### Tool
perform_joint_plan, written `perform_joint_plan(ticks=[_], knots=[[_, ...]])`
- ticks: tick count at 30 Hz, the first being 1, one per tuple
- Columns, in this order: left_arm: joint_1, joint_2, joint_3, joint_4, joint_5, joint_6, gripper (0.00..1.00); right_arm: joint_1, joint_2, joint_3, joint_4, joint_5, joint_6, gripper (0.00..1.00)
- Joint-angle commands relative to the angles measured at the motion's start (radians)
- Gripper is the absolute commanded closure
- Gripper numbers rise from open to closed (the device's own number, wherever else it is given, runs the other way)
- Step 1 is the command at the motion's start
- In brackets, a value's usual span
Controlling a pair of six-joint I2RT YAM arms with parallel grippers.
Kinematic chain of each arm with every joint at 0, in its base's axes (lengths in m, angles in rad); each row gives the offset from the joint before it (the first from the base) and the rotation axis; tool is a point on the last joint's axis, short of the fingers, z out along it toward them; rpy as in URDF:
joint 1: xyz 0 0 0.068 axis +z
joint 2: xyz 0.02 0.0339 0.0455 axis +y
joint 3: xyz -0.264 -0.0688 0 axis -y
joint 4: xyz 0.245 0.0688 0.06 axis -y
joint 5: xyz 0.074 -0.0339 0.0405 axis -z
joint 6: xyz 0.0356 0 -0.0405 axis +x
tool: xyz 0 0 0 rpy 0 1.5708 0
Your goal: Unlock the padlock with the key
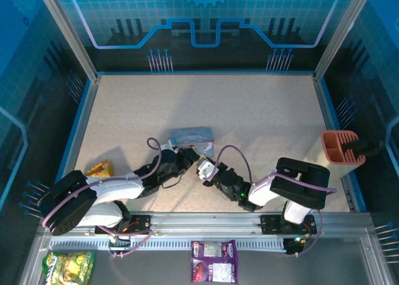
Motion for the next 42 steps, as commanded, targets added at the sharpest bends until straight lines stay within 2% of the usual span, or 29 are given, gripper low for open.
perform_joint_plan(ticks=[1,8,13,19,26,30,34,37,42], knots=[[0.004,-0.011,0.007,0.033,0.027,0.009,1.0,-0.007,0.01,0.032,-0.016,0.038,0.017,0.82],[0.004,-0.013,0.013,0.027,0.028,0.011,1.0,-0.015,0.019,0.035,-0.028,0.057,0.043,0.83],[0.005,-0.002,0.02,0.029,0.029,0.017,1.0,-0.032,-0.02,0.041,-0.09,-0.017,0.113,0.89],[0.007,0.025,0.028,0.026,0.015,0.046,1.0,-0.109,-0.127,0.063,-0.264,-0.217,0.372,1.0],[0.008,0.111,0.061,0.057,0.026,0.083,1.0,-0.177,-0.185,0.086,-0.41,-0.4,0.635,1.0],[0.014,0.163,0.08,0.061,0.045,0.091,1.0,-0.203,-0.18,0.092,-0.464,-0.435,0.717,1.0],[0.023,0.215,0.104,0.047,0.07,0.097,0.97,-0.21,-0.162,0.092,-0.484,-0.451,0.765,1.0],[0.026,0.249,0.143,-0.023,0.086,0.109,0.93,-0.239,-0.145,0.085,-0.489,-0.479,0.833,1.0],[0.033,0.29,0.17,-0.053,0.096,0.116,0.76,-0.288,-0.112,0.089,-0.513,-0.554,0.939,1.0]])
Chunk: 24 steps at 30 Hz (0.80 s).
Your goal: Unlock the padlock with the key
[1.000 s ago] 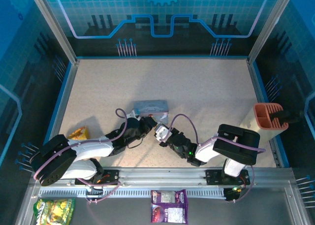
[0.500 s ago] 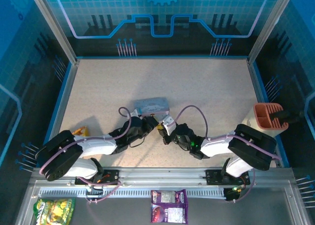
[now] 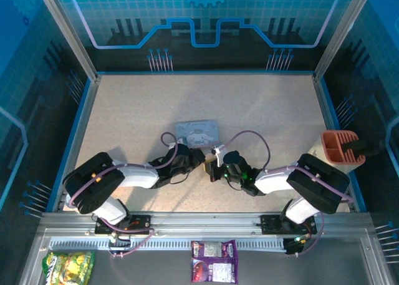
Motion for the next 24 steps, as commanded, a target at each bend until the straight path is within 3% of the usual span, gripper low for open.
perform_joint_plan(ticks=[1,7,13,19,24], knots=[[0.01,0.019,0.032,-0.017,0.02,0.03,0.73,-0.028,0.025,0.023,0.0,-0.06,0.117,1.0],[0.03,0.011,0.028,-0.047,0.012,0.047,0.59,-0.084,0.051,0.0,0.024,-0.1,0.181,1.0],[0.063,-0.102,0.009,-0.177,-0.02,0.141,0.48,-0.121,0.073,-0.019,0.046,-0.139,0.228,1.0],[0.105,-0.292,0.016,-0.4,-0.079,0.287,0.39,-0.126,0.066,-0.008,0.034,-0.161,0.21,0.92],[0.238,-0.404,0.049,-0.526,-0.048,0.438,0.34,-0.152,0.052,0.005,0.016,-0.21,0.194,0.8]])
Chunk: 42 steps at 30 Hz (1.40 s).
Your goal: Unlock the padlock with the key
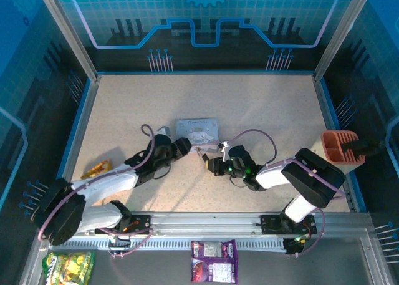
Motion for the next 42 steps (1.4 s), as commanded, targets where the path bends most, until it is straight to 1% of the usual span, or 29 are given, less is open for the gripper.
perform_joint_plan(ticks=[1,5,9,13,14,17,19,21,22,23,24,27,30,34,42], knots=[[0.085,-0.025,0.061,-0.15,0.025,0.176,0.34,-0.032,-0.011,0.015,-0.03,-0.042,-0.008,0.77],[0.157,0.054,0.147,-0.192,0.107,0.29,0.31,-0.057,-0.027,0.039,-0.1,-0.066,-0.022,0.73],[0.202,0.121,0.197,-0.204,0.177,0.35,0.31,-0.085,-0.051,0.069,-0.171,-0.099,-0.042,0.7],[0.204,0.176,0.235,-0.214,0.197,0.389,0.31,-0.085,-0.042,0.105,-0.231,-0.093,-0.074,0.66],[0.205,0.192,0.24,-0.211,0.203,0.395,0.31,-0.084,-0.033,0.113,-0.243,-0.091,-0.074,0.63],[0.205,0.228,0.249,-0.198,0.218,0.4,0.31,-0.085,0.007,0.145,-0.256,-0.111,-0.057,0.58],[0.204,0.25,0.255,-0.186,0.235,0.406,0.31,-0.079,0.032,0.153,-0.244,-0.107,-0.046,0.54],[0.204,0.274,0.26,-0.171,0.259,0.415,0.3,-0.074,0.052,0.163,-0.242,-0.096,-0.042,0.52],[0.204,0.284,0.263,-0.168,0.266,0.416,0.3,-0.073,0.062,0.169,-0.248,-0.094,-0.039,0.49],[0.204,0.295,0.268,-0.167,0.273,0.418,0.3,-0.071,0.072,0.178,-0.255,-0.092,-0.038,0.48],[0.205,0.305,0.273,-0.169,0.277,0.419,0.3,-0.07,0.081,0.186,-0.265,-0.092,-0.035,0.45],[0.204,0.323,0.278,-0.173,0.273,0.42,0.29,-0.062,0.105,0.219,-0.311,-0.078,-0.037,0.45],[0.204,0.327,0.268,-0.172,0.267,0.419,0.3,-0.05,0.127,0.24,-0.313,-0.063,-0.054,0.44],[0.204,0.314,0.213,-0.154,0.253,0.392,0.3,-0.04,0.159,0.26,-0.313,-0.066,-0.057,0.44],[0.204,0.304,0.152,-0.122,0.219,0.365,0.3,0.014,0.197,0.338,-0.448,0.033,-0.11,0.44]])
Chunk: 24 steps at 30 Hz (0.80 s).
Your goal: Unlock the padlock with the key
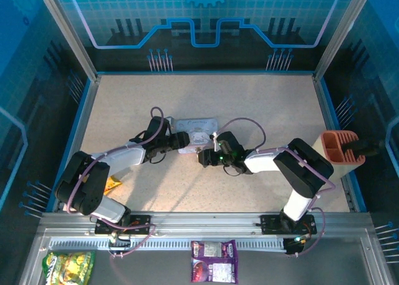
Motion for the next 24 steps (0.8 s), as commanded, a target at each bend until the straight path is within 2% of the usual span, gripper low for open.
perform_joint_plan(ticks=[1,6,12,24], knots=[[0.005,-0.009,-0.046,-0.027,-0.029,-0.023,0.3,0.038,0.072,0.046,-0.087,0.043,-0.037,0.44],[0.005,-0.012,-0.058,-0.017,-0.031,-0.033,0.31,0.054,0.111,0.093,-0.156,0.059,-0.048,0.47],[0.005,-0.023,-0.067,-0.028,-0.049,-0.045,0.31,0.066,0.125,0.116,-0.159,0.037,-0.049,0.53],[0.004,-0.047,-0.089,-0.032,-0.087,-0.08,0.36,0.054,0.066,0.076,-0.101,0.005,0.03,0.79]])
